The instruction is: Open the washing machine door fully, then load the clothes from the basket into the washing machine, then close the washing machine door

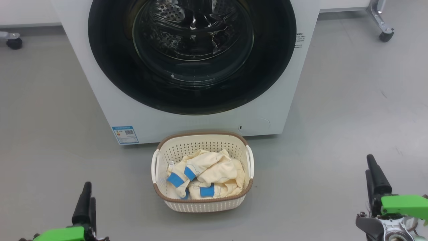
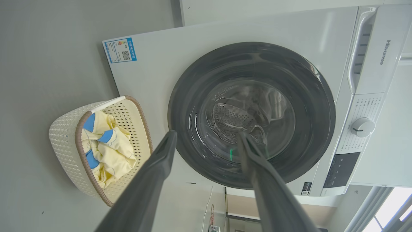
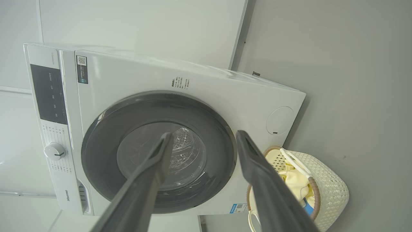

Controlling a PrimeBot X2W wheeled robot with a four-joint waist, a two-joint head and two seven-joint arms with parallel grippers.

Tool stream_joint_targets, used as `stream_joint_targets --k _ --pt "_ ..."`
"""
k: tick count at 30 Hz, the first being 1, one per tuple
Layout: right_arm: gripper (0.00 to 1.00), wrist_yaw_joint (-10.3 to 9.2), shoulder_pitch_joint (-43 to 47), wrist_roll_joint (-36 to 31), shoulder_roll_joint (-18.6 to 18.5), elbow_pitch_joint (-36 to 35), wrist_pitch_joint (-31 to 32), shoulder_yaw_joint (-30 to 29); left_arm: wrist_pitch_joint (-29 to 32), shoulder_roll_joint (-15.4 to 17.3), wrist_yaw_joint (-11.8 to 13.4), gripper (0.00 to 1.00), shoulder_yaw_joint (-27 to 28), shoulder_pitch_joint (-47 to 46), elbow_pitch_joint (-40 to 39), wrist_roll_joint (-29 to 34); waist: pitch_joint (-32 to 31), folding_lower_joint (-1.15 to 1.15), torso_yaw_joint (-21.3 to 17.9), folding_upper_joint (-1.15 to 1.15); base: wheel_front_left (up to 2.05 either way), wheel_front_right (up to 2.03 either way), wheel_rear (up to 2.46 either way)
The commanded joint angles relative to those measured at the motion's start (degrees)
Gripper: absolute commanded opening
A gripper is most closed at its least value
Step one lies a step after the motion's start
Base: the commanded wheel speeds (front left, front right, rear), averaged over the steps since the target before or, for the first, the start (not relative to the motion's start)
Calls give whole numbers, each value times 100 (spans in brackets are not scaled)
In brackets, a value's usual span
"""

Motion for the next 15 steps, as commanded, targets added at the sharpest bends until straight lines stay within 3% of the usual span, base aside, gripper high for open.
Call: stream_joint_targets --k 1,8,15 --pt "100 -6 -342 -89 -70 -245 -52 -1 -45 68 -22 100 83 -311 -254 102 0 0 3 0 0 0 0" --pt "100 -7 -380 -493 -77 -480 -170 89 -161 73 -25 100 9 -322 -606 371 -8 0 25 0 0 0 0" --pt "100 -8 -412 -1033 -85 -686 -305 140 -295 95 -28 100 -93 -293 -871 1022 -22 0 55 0 0 0 0"
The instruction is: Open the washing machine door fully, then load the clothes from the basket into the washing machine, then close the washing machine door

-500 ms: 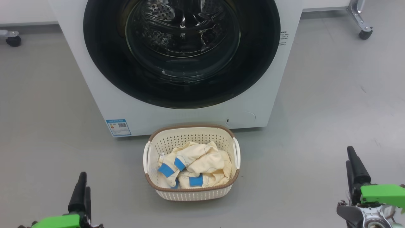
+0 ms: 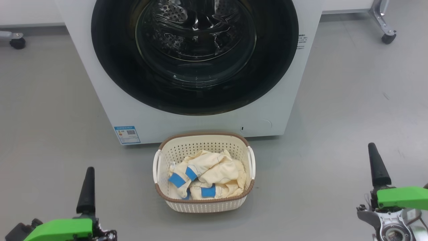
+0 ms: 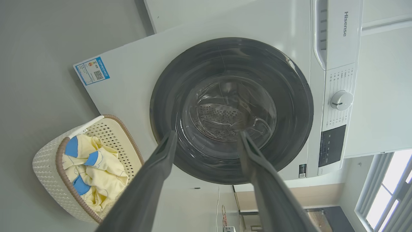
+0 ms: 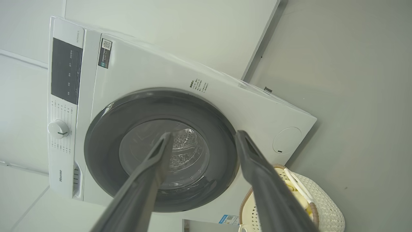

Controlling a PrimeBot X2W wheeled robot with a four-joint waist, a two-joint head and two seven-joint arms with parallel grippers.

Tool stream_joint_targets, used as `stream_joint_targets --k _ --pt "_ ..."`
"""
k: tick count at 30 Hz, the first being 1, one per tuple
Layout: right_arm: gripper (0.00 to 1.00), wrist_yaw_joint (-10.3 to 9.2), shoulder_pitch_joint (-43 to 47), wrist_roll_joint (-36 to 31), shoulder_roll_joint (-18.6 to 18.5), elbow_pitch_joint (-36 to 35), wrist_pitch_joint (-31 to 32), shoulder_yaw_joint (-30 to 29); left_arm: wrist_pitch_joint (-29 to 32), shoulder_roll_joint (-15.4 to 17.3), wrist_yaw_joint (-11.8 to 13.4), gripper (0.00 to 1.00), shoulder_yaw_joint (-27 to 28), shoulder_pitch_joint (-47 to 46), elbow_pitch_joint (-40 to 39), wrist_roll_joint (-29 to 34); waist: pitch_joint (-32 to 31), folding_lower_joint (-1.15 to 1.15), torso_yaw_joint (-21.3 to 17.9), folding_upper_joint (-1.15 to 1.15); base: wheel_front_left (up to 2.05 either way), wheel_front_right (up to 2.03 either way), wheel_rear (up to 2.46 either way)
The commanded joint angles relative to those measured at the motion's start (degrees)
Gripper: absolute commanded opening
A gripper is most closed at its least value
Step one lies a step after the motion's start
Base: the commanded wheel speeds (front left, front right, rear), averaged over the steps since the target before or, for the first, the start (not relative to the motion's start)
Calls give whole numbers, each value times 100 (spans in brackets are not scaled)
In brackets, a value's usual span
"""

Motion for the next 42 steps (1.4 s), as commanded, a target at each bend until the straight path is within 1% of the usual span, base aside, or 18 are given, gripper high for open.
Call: stream_joint_targets --k 1,8,16,20,24,26,30,42 --pt "100 -8 -372 -217 -84 -281 -87 81 -72 90 -23 100 84 -262 -276 227 -2 0 9 0 0 0 0" --pt "100 -9 -397 -768 -91 -425 -205 160 -189 85 -25 100 229 -284 -367 949 -7 0 30 0 0 0 0" --pt "100 -10 -425 -1549 -99 -572 -341 269 -322 84 -28 100 290 -327 -516 1703 -11 0 53 0 0 0 0" --pt "100 -10 -436 -1771 -102 -591 -391 287 -372 86 -29 100 251 -331 -576 1963 -12 0 62 0 0 0 0" --pt "100 -11 -456 -2148 -106 -623 -458 333 -439 88 -31 100 156 -309 -617 2299 -16 0 71 0 0 0 0" --pt "100 -11 -469 -2536 -108 -657 -492 379 -472 90 -32 100 95 -300 -609 2521 -16 0 75 0 0 0 0" --pt "100 -12 -485 -3014 -112 -712 -560 460 -539 117 -33 100 52 -311 -648 3015 -16 0 89 0 0 0 0" --pt "100 -13 -523 -3972 -124 -769 -763 567 -739 181 -38 100 -16 -258 -728 4350 -38 0 128 0 0 0 0"
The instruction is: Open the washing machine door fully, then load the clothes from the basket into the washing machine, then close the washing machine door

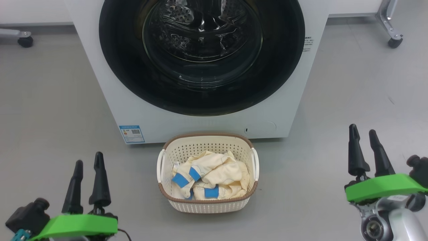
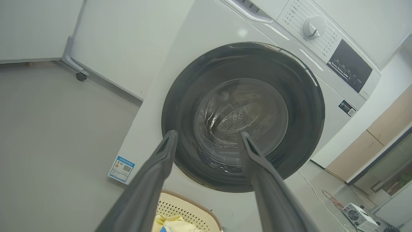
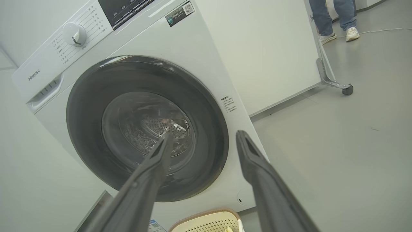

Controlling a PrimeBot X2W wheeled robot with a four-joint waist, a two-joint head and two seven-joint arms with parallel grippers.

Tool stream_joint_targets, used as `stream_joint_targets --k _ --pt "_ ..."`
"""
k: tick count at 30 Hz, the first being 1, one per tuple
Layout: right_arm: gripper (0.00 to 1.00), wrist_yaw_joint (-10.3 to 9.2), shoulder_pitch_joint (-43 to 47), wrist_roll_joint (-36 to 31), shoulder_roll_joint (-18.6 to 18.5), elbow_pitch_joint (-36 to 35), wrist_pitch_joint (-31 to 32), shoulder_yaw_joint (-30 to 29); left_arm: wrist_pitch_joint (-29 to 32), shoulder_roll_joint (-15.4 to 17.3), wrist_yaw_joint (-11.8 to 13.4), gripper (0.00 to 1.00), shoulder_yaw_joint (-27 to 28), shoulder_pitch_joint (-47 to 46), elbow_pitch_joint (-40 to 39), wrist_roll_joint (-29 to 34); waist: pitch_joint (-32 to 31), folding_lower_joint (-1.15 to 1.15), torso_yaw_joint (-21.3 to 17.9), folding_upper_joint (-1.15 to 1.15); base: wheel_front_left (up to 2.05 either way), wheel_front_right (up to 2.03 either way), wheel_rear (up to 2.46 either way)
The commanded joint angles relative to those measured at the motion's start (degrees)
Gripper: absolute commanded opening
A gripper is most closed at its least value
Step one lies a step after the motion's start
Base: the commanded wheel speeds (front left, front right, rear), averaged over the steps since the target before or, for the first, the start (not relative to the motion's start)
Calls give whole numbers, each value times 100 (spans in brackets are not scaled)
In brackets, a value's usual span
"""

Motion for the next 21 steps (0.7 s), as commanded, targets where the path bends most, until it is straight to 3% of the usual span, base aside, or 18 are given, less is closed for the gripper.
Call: stream_joint_targets --k 1,13,21 --pt "100 -13 -350 -210 -119 -226 -83 131 -97 103 -32 100 134 -211 -236 244 -2 0 4 0 0 0 0" --pt "100 -15 -434 -1256 -131 12 -286 353 -297 100 -36 100 55 -173 -182 1572 -9 0 4 0 0 0 0" --pt "100 -16 -479 -1794 -139 253 -421 404 -430 131 -40 100 -143 -173 81 2122 -40 0 1 0 0 0 0"
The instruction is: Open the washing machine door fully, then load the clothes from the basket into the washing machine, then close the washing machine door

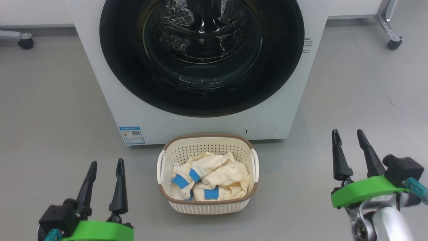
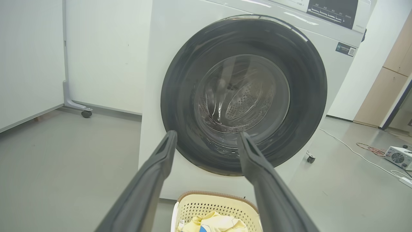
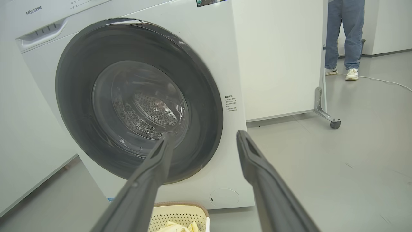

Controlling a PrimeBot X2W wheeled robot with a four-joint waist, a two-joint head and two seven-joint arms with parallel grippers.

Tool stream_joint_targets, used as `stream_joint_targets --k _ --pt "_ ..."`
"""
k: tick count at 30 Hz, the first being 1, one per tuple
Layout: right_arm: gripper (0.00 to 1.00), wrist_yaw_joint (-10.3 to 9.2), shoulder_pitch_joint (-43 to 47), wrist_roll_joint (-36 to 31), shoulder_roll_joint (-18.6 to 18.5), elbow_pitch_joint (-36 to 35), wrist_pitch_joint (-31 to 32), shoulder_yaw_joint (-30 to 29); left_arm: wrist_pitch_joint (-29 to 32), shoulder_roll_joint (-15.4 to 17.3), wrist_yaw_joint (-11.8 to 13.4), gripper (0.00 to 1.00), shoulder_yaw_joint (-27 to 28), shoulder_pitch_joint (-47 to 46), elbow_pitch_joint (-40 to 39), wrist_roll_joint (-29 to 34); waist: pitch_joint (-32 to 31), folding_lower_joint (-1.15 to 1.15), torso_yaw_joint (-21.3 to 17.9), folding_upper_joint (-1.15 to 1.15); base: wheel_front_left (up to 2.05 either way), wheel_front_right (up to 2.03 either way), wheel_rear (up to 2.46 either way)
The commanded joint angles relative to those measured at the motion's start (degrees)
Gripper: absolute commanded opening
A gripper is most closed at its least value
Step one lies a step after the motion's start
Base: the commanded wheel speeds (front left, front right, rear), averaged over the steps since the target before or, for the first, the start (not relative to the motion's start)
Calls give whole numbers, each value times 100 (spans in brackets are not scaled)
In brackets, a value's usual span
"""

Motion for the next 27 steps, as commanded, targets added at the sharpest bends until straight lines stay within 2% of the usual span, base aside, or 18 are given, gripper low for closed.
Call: stream_joint_targets --k 1,4,12,27 --pt "100 -16 -329 -134 -119 -165 -77 140 -80 103 -37 100 158 -181 -182 132 -4 0 1 0 0 0 0" --pt "100 -16 -352 -246 -122 29 -128 169 -130 109 -39 100 121 -189 -82 281 -21 0 5 0 0 0 0" --pt "100 -16 -428 -280 -122 567 -129 327 -131 152 -39 100 8 -225 510 177 -52 0 7 0 0 0 0" --pt "100 -16 -484 -255 -122 689 -129 349 -132 177 -39 100 -8 -283 683 117 -50 0 21 0 0 0 0"
